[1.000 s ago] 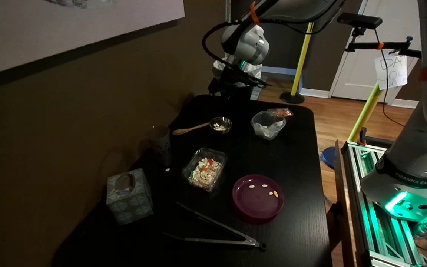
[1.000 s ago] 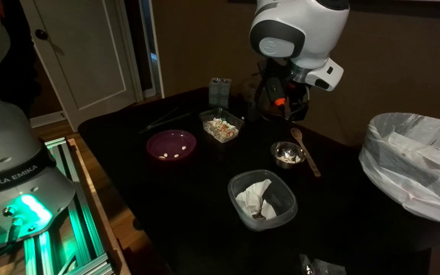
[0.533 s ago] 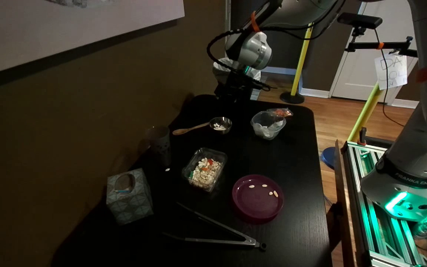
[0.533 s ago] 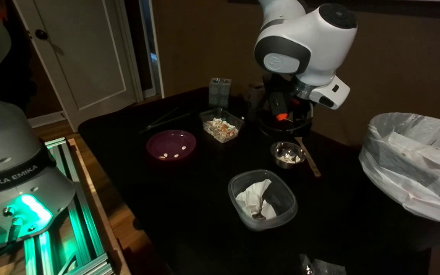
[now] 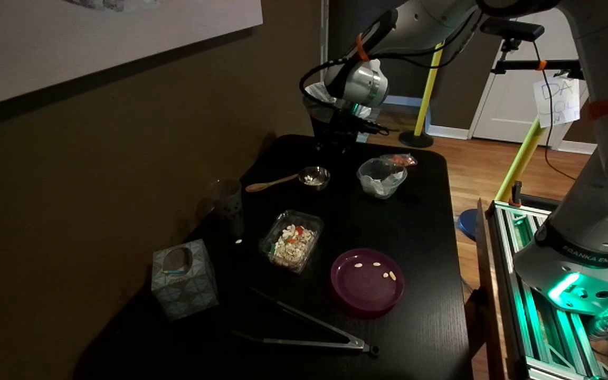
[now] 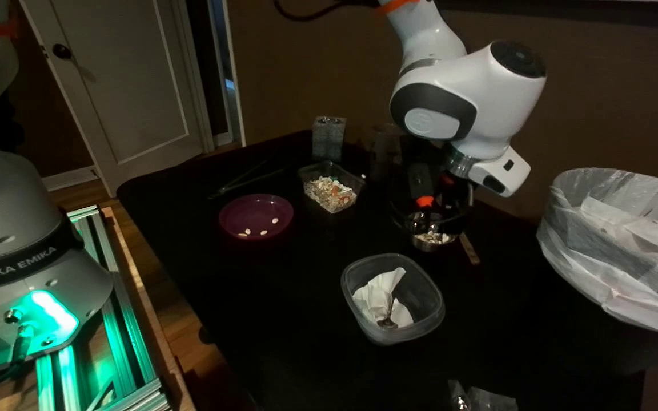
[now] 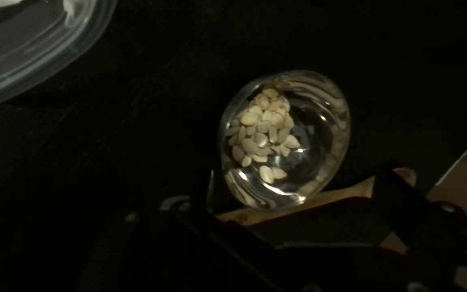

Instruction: Place the small silver bowl on the purple lid

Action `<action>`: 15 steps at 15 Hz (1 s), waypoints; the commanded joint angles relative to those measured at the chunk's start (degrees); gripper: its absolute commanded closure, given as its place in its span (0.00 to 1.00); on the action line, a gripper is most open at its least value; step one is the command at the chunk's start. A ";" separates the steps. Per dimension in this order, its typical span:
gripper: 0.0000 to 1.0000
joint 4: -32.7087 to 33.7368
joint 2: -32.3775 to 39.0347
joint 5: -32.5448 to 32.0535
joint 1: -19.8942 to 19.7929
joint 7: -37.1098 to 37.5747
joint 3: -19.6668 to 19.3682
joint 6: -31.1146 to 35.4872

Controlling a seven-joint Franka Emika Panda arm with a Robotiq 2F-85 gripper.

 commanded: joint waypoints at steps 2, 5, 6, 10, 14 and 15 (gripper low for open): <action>0.15 8.88 9.87 -1.38 -2.52 1.70 0.71 -4.24; 0.47 12.21 13.55 -2.11 -3.15 1.64 1.04 -4.54; 0.56 12.78 14.12 -2.40 -3.18 1.76 1.07 -4.45; 0.85 14.11 15.39 -4.22 -3.08 2.30 0.97 -3.59; 1.00 13.98 15.35 -6.08 -3.36 2.69 0.83 -3.17; 1.00 13.75 15.16 -6.46 -3.46 2.71 0.81 -3.07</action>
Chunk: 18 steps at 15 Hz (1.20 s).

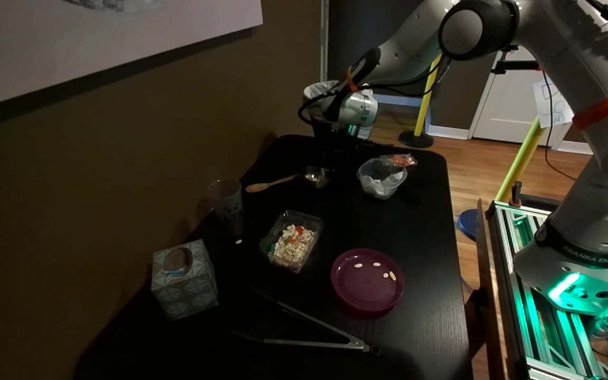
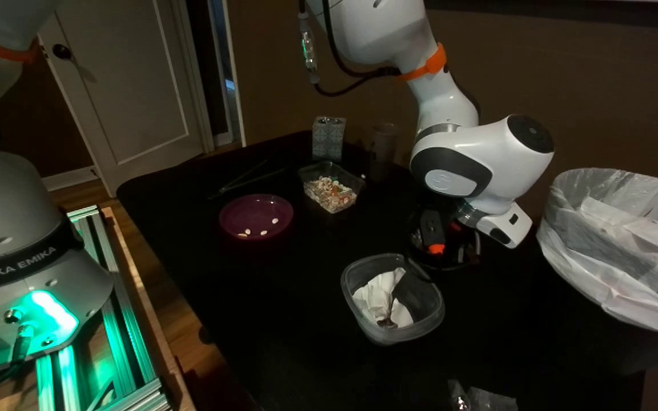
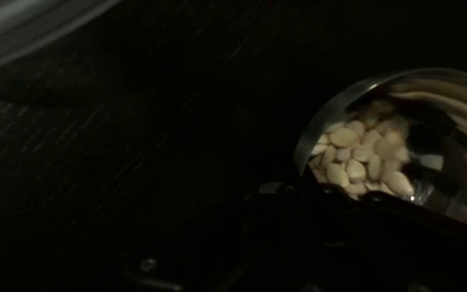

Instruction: Place the small silver bowl on the purple lid

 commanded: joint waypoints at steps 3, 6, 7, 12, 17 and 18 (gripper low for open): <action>0.99 -1.49 -1.53 -3.80 -1.44 0.00 0.81 -0.56; 0.99 -9.02 -7.48 -8.23 -0.99 -6.16 1.56 1.01; 0.99 -12.13 -9.81 -9.41 -0.69 -8.12 2.00 1.59; 0.99 -26.67 -21.53 -13.71 0.35 -17.25 5.12 0.74; 0.97 -29.49 -23.93 -12.90 1.93 -20.35 4.97 -0.18; 0.97 -30.73 -25.14 -12.86 2.10 -20.89 4.85 -0.20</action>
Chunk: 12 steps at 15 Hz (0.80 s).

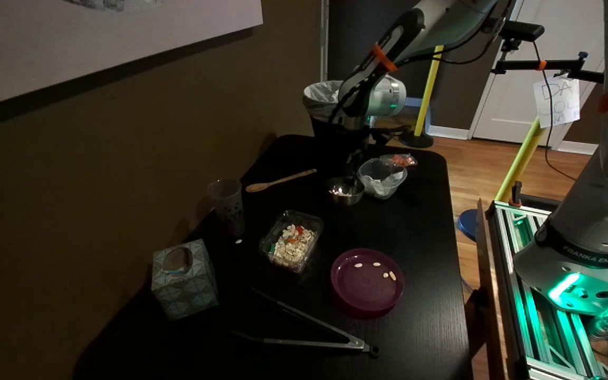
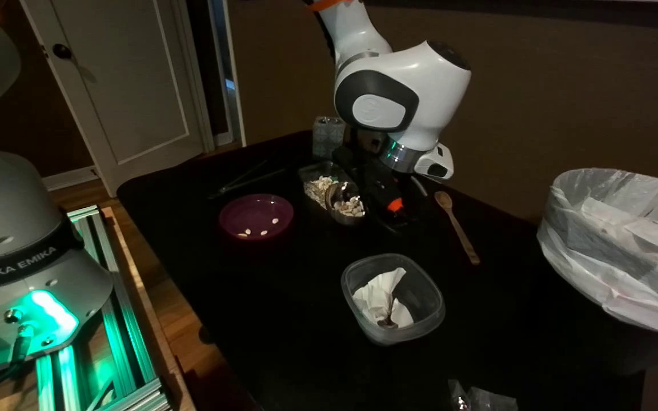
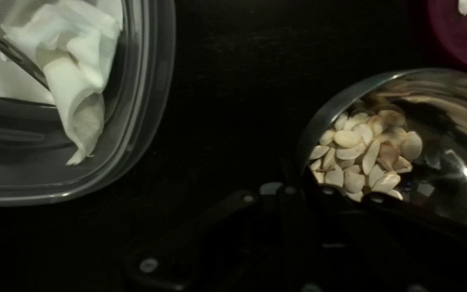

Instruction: Place the small silver bowl on the purple lid

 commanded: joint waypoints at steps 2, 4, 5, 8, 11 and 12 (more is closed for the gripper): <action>0.99 -0.57 -0.16 -0.78 2.12 -0.49 -1.08 0.20; 0.99 -2.50 -0.83 -3.34 4.95 -1.70 0.05 1.50; 0.99 -4.19 -1.79 -4.58 6.68 -1.74 0.59 2.07; 0.99 -8.79 -4.76 -6.13 10.24 -3.97 2.93 1.51; 0.99 -13.87 -8.08 -7.52 12.91 -7.76 4.70 0.55; 0.99 -15.22 -8.83 -8.17 13.35 -9.65 4.91 0.20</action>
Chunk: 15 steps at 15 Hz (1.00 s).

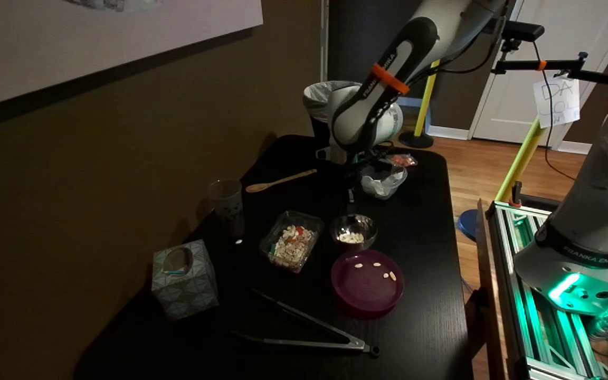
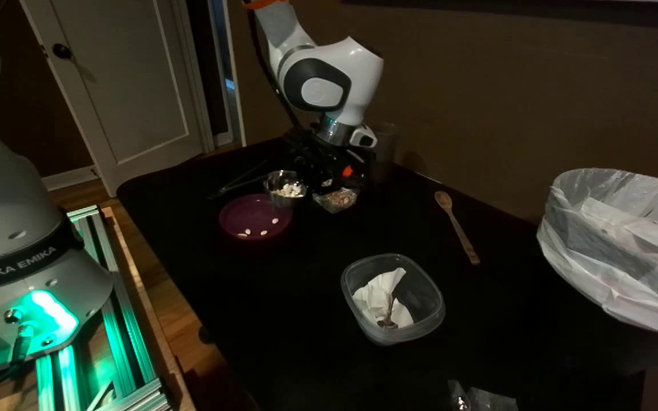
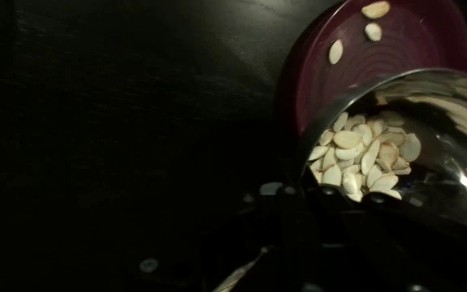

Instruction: Place the small silver bowl on the purple lid

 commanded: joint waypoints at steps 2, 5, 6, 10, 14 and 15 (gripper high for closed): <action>0.99 -8.52 -5.66 -3.73 1.60 -9.39 0.54 0.69; 0.99 -12.80 -7.71 -4.53 2.06 -17.10 0.59 5.19; 0.99 -14.09 -8.33 -3.44 1.78 -20.16 1.04 7.78; 0.99 -16.11 -7.81 6.94 -0.62 -31.65 6.17 21.44; 0.97 -14.70 -6.60 8.04 -0.45 -31.66 6.63 22.11; 0.99 -14.70 -6.64 8.33 -0.64 -32.01 6.81 22.11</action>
